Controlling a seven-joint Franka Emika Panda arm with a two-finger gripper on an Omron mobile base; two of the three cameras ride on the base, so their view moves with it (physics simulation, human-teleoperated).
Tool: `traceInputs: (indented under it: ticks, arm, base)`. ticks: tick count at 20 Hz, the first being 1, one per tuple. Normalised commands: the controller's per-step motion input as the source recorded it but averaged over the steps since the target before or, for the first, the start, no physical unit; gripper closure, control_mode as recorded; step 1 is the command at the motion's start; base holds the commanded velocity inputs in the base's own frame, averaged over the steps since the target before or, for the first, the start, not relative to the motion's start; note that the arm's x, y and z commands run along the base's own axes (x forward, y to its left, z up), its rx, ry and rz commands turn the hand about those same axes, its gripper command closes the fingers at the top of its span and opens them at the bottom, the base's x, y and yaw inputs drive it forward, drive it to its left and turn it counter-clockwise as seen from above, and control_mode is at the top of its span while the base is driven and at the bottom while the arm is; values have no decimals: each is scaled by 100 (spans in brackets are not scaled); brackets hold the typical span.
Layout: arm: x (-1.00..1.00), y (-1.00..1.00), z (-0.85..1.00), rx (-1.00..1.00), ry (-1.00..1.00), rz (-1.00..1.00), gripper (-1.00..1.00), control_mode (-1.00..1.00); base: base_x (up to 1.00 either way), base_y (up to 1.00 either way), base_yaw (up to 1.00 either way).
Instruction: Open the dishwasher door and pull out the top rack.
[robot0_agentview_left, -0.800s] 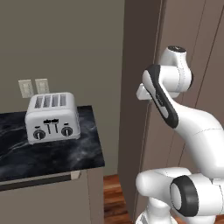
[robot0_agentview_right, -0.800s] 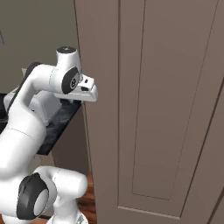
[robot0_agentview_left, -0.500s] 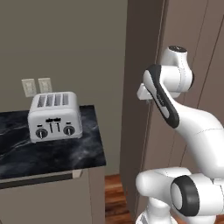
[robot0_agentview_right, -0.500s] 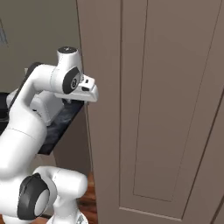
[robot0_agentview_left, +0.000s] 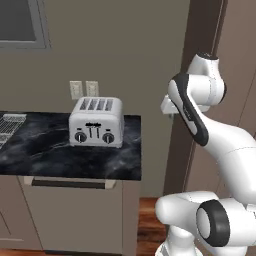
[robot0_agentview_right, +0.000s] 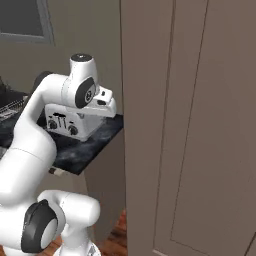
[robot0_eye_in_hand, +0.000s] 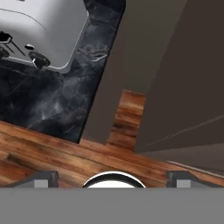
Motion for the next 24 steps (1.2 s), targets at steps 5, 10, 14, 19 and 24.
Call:
traceInputs:
  ticks: [5,10,14,19,24]
  arm:
    - [0,0,0,0,0,0,-100,100]
    - [0,0,0,0,0,0,-100,100]
    - [0,0,0,0,0,0,-100,100]
    - [0,0,0,0,0,0,-100,100]
    - [0,0,0,0,0,0,-100,100]
  base:
    - [-17,-1,42]
    - [-19,-7,41]
    - [-13,-22,41]
    - [-1,-31,40]
    - [0,-39,32]
